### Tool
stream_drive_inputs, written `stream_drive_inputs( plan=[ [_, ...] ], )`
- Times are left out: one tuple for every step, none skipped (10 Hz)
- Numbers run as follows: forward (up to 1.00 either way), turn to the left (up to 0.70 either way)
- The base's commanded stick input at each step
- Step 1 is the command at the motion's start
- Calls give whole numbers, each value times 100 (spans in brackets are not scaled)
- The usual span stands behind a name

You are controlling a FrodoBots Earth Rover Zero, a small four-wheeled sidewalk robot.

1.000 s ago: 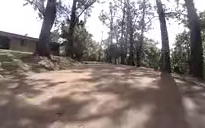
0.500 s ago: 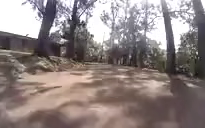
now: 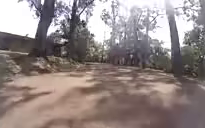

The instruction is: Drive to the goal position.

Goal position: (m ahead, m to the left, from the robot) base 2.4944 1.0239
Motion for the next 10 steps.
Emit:
stream_drive_inputs(
  plan=[
    [85,0],
    [85,0],
    [85,0],
    [85,0],
    [85,-1],
    [85,-27],
    [85,0],
    [85,0],
    [85,0],
    [85,0]
  ],
)
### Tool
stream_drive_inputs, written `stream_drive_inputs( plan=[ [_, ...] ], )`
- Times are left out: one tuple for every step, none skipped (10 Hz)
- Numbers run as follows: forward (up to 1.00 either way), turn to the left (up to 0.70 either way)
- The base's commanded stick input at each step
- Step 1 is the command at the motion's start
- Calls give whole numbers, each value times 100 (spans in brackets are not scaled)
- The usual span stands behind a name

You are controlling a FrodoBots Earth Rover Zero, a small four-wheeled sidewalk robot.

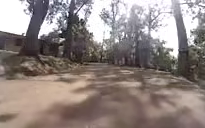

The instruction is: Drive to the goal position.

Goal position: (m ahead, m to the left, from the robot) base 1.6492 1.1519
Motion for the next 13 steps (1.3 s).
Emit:
stream_drive_inputs(
  plan=[
    [85,0],
    [85,0],
    [85,0],
    [91,0],
    [100,0],
    [100,0],
    [100,0],
    [100,0],
    [100,0],
    [100,0],
    [100,0],
    [100,0],
    [100,0]
  ],
)
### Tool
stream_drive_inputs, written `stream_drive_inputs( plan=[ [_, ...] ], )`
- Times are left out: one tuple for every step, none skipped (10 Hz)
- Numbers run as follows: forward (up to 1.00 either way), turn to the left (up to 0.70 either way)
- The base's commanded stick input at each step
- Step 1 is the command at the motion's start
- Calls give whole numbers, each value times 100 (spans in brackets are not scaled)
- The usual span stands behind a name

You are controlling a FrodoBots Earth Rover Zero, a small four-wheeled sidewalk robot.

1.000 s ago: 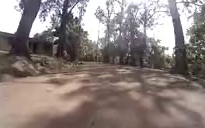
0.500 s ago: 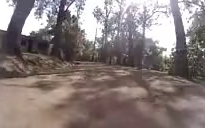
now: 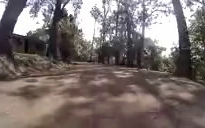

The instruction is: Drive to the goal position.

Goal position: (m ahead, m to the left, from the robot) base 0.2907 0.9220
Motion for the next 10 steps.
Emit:
stream_drive_inputs(
  plan=[
    [57,0],
    [0,0],
    [0,0],
    [-64,0],
    [-100,0],
    [-100,0],
    [-100,0],
    [-100,0],
    [-100,0],
    [-100,0]
  ],
)
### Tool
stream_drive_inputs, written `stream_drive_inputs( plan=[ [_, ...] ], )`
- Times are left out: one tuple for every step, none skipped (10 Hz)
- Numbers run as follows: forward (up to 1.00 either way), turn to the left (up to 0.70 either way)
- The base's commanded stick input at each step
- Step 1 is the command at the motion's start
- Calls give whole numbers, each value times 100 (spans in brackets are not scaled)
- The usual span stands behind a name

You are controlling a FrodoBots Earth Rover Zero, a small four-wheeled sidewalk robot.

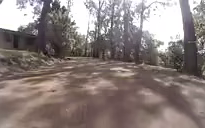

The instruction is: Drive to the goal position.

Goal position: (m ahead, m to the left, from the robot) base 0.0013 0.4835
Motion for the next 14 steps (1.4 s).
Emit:
stream_drive_inputs(
  plan=[
    [-100,0],
    [-100,0],
    [-100,0],
    [-100,0],
    [-100,0],
    [-100,0],
    [-100,13],
    [-100,27],
    [0,45],
    [0,45],
    [0,45],
    [0,45],
    [0,45],
    [0,45]
  ],
)
